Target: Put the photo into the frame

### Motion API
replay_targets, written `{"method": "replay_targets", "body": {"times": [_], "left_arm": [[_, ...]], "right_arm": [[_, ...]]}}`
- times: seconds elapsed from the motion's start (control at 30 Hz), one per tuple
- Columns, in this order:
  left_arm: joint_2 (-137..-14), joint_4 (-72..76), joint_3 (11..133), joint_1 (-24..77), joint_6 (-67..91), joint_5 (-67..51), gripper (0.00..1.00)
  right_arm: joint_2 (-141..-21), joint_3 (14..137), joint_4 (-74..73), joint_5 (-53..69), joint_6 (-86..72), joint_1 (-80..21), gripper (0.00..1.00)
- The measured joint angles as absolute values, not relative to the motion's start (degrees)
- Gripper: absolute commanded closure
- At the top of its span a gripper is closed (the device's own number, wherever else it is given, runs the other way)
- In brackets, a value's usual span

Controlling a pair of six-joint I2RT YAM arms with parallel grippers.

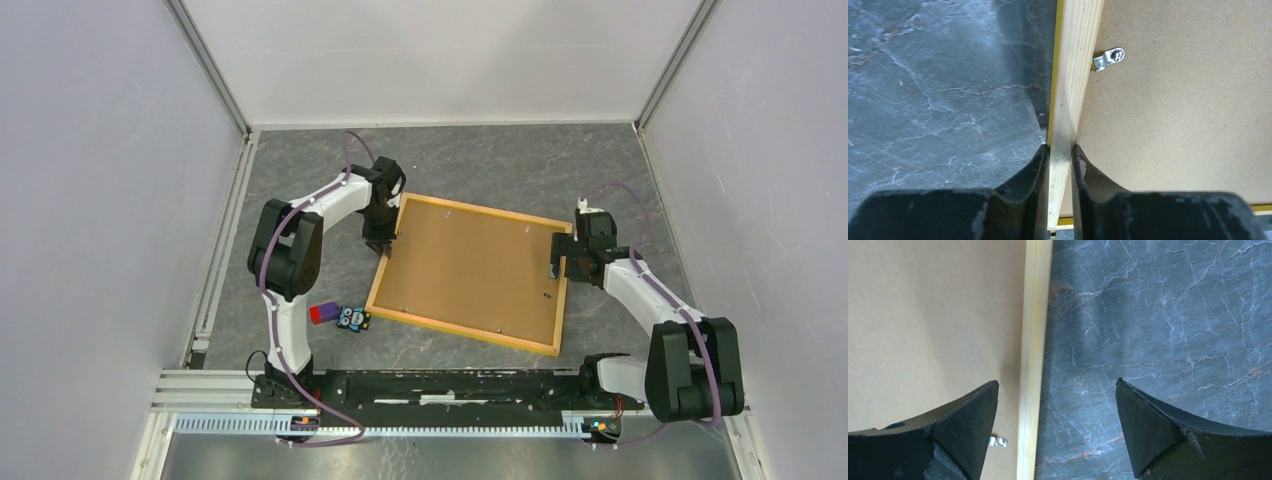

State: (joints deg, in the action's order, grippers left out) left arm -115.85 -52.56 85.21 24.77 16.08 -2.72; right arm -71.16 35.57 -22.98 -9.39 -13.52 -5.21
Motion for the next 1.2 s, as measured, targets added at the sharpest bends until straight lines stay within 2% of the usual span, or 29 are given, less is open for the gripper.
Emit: {"method": "replay_targets", "body": {"times": [0.47,1.2], "left_arm": [[-115.8,-52.6,84.9,23.3,16.5,-4.2,0.98],[-115.8,-52.6,84.9,23.1,16.7,-4.7,0.98]], "right_arm": [[-68.7,35.6,-25.0,-4.6,-11.6,-12.5,0.16],[-65.9,32.9,-29.9,-6.6,-15.7,-13.3,0.26]]}}
